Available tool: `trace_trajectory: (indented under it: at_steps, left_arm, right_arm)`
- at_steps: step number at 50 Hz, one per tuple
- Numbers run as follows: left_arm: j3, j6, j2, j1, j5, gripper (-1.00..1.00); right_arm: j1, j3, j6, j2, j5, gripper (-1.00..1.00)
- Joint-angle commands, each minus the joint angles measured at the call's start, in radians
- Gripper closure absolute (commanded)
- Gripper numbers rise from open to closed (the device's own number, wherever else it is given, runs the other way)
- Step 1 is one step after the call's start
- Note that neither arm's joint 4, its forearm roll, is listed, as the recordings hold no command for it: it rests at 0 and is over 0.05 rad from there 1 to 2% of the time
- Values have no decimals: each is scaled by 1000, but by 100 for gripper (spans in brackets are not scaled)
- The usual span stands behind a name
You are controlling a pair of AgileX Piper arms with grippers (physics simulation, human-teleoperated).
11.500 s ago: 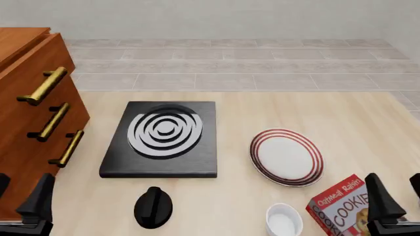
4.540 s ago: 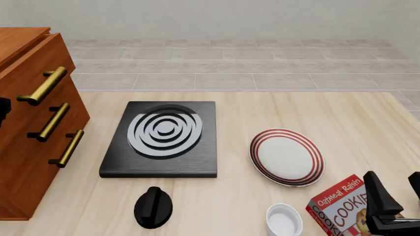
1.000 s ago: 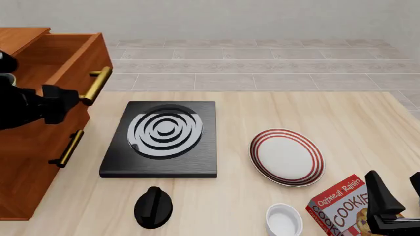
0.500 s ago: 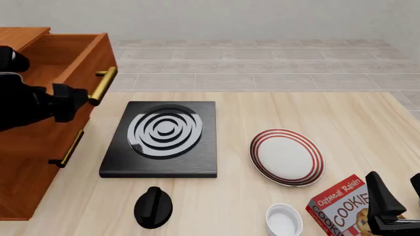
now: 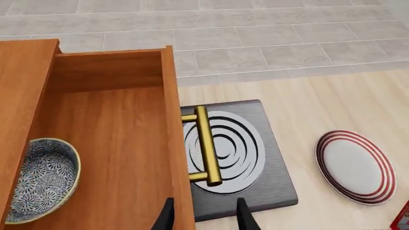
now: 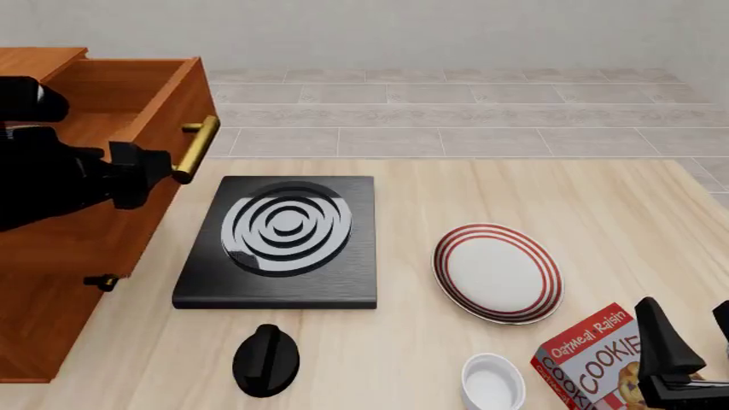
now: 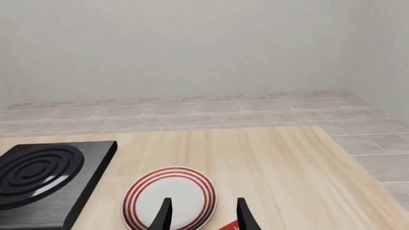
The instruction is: Pick the akita bowl in the top layer of the wooden cabinet and place it on the plate.
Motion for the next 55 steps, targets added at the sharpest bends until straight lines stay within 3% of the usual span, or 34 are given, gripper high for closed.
trace_trajectory:
  at_steps: [1,55]
  left_arm:
    - [147,-48,150,-45,8,-100]
    - [87,-83,175,-123,15,-100]
  right_arm:
    - [0,0,-1,8,-9,-100]
    - [1,-1,-3,-1,-2,-100]
